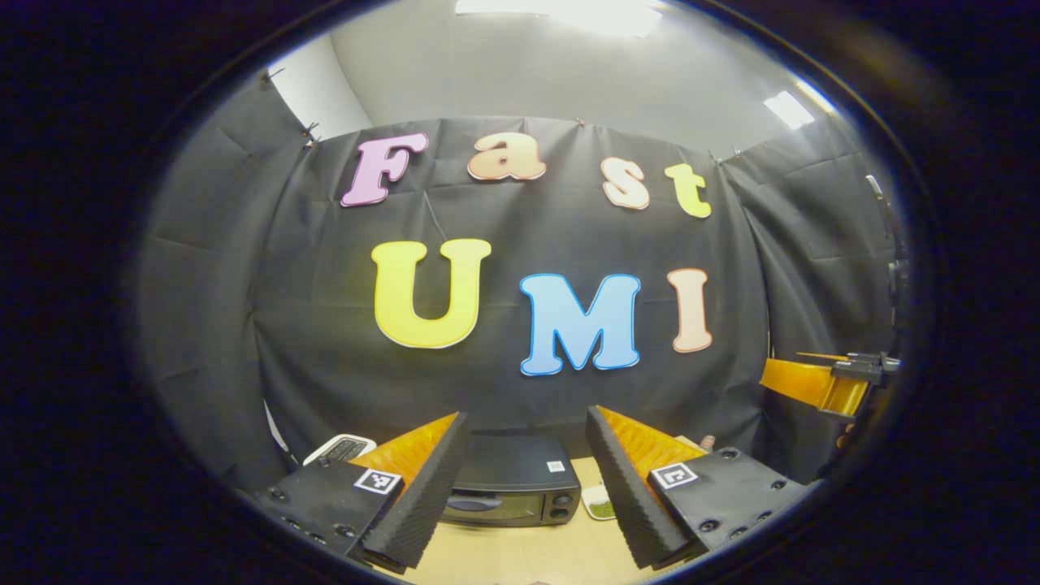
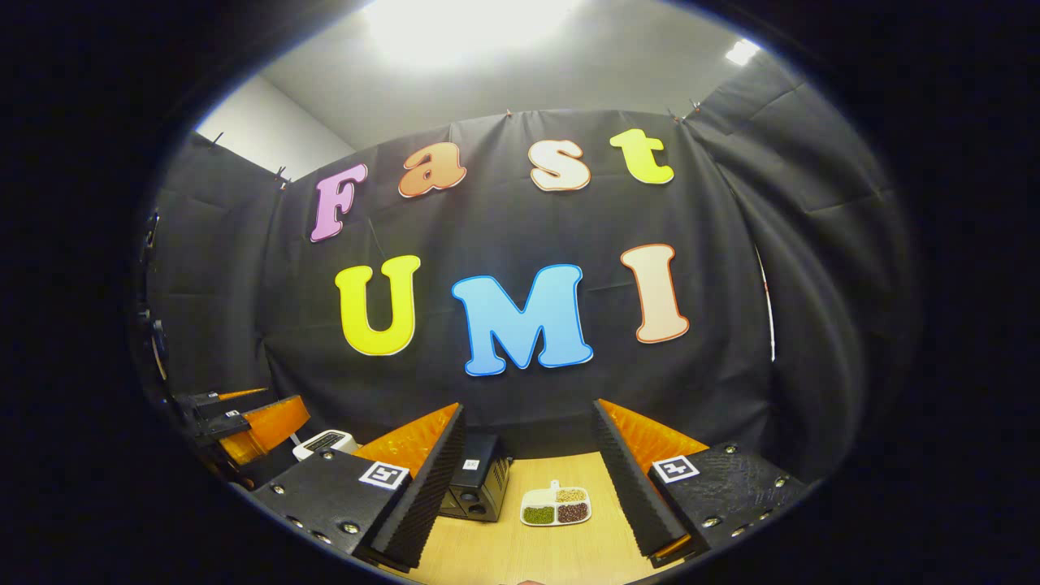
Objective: Open the electric oven with the left hand, put the food in, and close the electric oven.
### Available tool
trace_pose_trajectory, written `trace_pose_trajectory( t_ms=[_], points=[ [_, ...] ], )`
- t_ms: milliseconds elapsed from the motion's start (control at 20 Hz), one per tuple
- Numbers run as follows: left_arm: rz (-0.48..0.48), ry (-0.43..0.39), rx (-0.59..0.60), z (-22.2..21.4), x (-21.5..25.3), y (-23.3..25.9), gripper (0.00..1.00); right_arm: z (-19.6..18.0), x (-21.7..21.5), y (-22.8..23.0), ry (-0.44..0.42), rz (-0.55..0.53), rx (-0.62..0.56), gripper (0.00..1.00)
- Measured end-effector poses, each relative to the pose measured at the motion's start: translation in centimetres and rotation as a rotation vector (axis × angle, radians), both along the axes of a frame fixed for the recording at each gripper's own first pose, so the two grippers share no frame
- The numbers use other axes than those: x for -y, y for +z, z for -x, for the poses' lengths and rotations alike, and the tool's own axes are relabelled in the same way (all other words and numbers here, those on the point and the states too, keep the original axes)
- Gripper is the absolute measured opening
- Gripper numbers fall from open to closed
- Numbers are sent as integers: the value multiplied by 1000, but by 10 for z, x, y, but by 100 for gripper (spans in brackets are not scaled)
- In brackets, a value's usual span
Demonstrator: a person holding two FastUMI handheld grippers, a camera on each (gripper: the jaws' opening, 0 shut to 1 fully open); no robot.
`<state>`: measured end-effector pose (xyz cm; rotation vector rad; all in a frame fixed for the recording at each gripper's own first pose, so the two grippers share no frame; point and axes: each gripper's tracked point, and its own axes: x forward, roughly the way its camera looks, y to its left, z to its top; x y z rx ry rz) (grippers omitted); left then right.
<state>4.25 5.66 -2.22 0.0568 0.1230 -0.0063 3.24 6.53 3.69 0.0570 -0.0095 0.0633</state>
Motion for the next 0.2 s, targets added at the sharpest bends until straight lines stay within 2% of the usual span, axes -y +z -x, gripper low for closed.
trace_pose_trajectory(
  t_ms=[50,100,200],
  points=[
    [1,1,5,1,-2,2,96,1,-2,1,0,9,2,93],
    [1,4,4,3,-4,3,100,2,-3,2,1,14,5,94],
    [5,16,2,6,-10,6,100,2,-5,5,-1,16,11,94]
  ],
)
